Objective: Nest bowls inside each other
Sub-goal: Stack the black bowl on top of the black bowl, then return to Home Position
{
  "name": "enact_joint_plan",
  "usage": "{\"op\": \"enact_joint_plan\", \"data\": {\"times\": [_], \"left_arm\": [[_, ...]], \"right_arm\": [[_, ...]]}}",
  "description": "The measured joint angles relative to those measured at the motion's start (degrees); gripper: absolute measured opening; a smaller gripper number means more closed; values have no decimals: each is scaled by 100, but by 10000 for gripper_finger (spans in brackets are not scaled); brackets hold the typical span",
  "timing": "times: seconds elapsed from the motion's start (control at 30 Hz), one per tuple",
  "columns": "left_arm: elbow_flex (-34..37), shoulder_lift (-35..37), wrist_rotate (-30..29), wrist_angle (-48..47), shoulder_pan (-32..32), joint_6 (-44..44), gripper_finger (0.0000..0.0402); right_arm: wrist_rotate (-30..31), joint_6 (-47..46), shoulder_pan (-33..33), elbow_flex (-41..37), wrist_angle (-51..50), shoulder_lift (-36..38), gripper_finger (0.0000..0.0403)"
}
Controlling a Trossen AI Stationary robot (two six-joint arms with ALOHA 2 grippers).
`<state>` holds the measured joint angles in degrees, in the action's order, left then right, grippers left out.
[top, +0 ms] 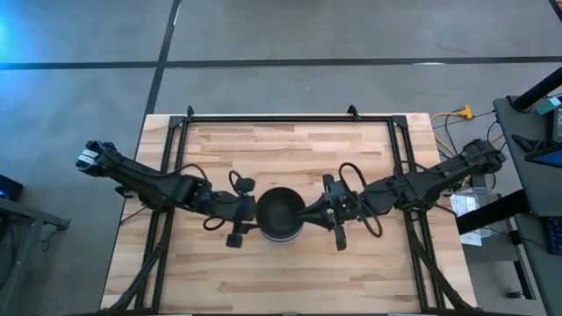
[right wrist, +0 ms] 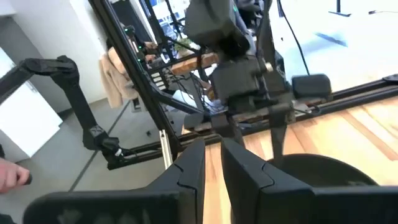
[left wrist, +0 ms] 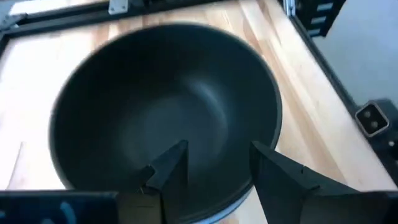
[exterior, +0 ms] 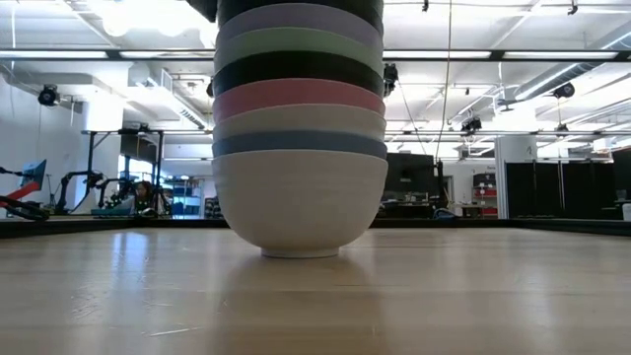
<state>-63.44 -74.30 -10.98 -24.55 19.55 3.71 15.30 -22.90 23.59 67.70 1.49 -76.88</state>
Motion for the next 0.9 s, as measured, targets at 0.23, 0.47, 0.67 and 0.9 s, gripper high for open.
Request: {"op": "enact_joint_plan", "data": {"times": [0.23,0.47,0.67,0.9], "left_arm": [[-305,520,-336,88,-4,-89,154],[-360,1318,-599,703,-4,-175,154],[-80,2084,-778,1775,-29,-274,154],[498,2390,-440,3855,-576,-493,154]], "right_arm": [[36,50,0,-23,-1,85,47],[150,269,-48,-269,137,81,47],[52,833,-291,-901,3135,194,47],[-1728,180,-1665,-1313,5499,113,47]]}}
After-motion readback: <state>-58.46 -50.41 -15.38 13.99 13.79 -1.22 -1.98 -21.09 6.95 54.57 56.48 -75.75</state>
